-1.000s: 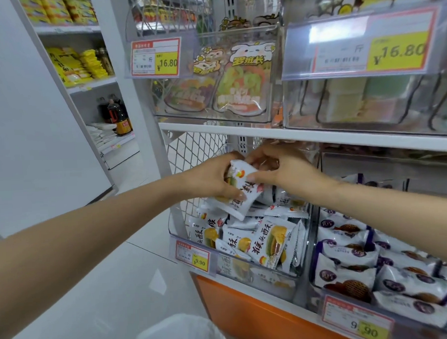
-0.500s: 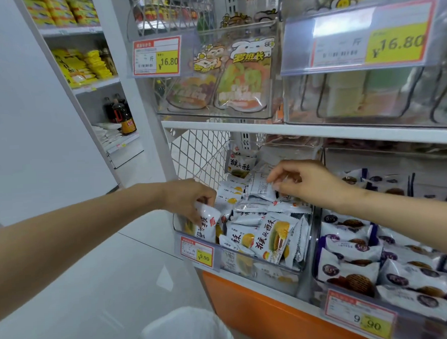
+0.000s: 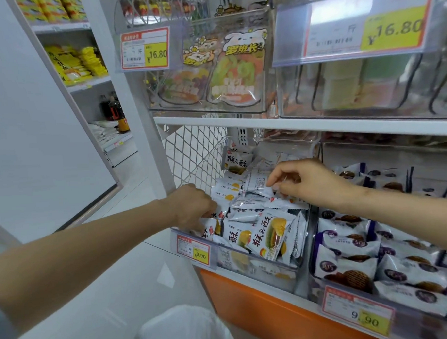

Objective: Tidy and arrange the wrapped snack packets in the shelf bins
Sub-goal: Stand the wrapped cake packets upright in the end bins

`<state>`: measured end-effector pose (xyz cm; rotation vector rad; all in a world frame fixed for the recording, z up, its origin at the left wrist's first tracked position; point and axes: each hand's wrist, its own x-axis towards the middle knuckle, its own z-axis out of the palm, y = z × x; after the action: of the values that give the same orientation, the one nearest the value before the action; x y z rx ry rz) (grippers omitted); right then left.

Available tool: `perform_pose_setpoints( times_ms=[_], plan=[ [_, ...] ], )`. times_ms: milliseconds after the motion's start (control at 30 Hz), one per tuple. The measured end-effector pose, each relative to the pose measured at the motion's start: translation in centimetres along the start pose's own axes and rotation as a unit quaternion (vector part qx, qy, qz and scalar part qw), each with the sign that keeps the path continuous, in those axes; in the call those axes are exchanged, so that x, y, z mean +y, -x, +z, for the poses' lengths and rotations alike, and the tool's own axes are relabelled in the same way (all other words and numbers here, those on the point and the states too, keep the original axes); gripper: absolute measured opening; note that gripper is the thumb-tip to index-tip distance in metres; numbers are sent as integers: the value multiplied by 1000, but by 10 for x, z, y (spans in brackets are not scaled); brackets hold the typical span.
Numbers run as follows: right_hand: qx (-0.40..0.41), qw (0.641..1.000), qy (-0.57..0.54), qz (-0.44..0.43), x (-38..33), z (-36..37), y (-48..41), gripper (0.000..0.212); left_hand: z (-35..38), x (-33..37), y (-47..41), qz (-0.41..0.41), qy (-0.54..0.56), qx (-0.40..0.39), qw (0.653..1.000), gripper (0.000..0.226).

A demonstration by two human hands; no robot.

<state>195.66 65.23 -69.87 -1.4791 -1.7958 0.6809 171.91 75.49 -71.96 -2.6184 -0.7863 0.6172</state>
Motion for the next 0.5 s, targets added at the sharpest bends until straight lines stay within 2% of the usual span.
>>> perform_pose_setpoints(
  times_ms=[67, 133, 200, 267, 367, 500],
  plan=[
    [-1, 1000, 0, 0, 0, 1, 0, 15, 0, -3, 2, -5, 22, 4, 1000, 32],
    [-3, 1000, 0, -2, -1, 1, 0, 14, -8, -4, 5, 3, 99, 16, 995, 33],
    [-6, 1000, 3, -7, 0, 1, 0, 13, -20, -3, 7, 13, 252, 12, 968, 28],
    [-5, 1000, 7, -12, -1, 1, 1, 13, -27, 4, 5, 31, 359, -33, 932, 22],
    [-6, 1000, 14, -14, -4, 1, 2, 13, -22, 17, -6, 61, 333, -88, 937, 21],
    [8, 996, 83, -25, -1, -2, 0, 17, -12, 24, -17, 73, 267, -82, 957, 21]
  ],
)
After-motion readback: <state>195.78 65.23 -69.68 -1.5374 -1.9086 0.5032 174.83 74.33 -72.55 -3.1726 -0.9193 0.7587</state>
